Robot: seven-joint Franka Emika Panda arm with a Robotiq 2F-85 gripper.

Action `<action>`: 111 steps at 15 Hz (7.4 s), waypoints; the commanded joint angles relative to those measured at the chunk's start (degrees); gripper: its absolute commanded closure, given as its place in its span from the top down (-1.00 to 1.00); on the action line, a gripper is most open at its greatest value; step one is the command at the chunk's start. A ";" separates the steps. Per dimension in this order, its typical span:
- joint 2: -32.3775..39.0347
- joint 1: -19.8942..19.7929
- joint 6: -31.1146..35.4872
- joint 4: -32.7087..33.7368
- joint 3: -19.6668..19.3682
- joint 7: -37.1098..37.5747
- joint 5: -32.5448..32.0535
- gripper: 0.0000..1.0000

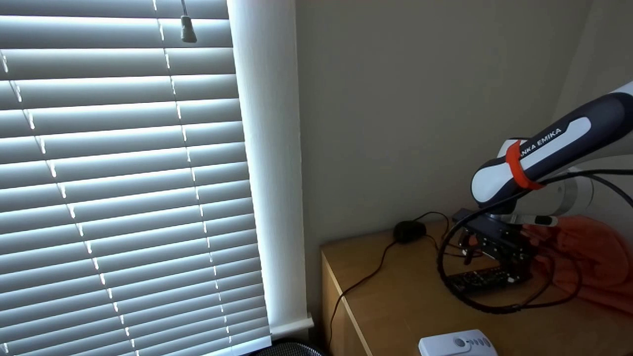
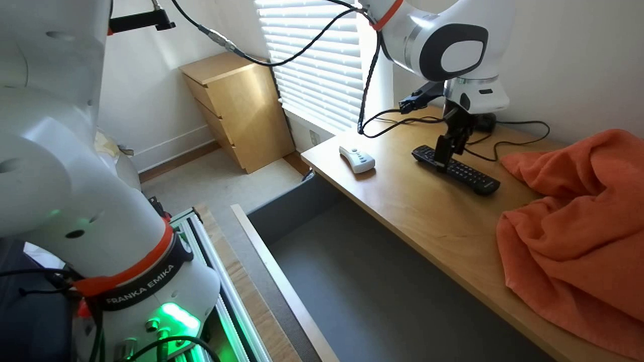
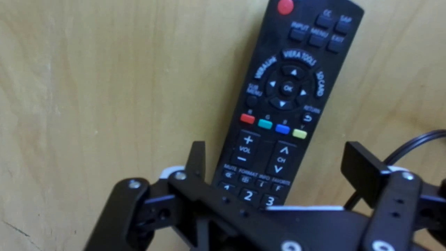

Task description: Turn the black remote making it face the wall

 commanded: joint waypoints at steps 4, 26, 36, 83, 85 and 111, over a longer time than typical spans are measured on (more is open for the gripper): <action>1.80 0.73 2.20 1.46 -0.69 11.20 2.71 0.02; -0.46 7.44 5.38 -3.38 -6.39 71.15 -1.92 -0.37; -0.87 6.85 1.17 -2.70 -4.66 86.39 -1.11 -0.37; -14.57 -4.44 -6.74 -6.66 1.68 34.65 -0.66 1.00; -15.02 -4.27 -7.43 -7.58 1.63 28.53 -0.99 1.00; -17.95 0.61 -11.96 -7.44 1.37 -29.37 -16.03 1.00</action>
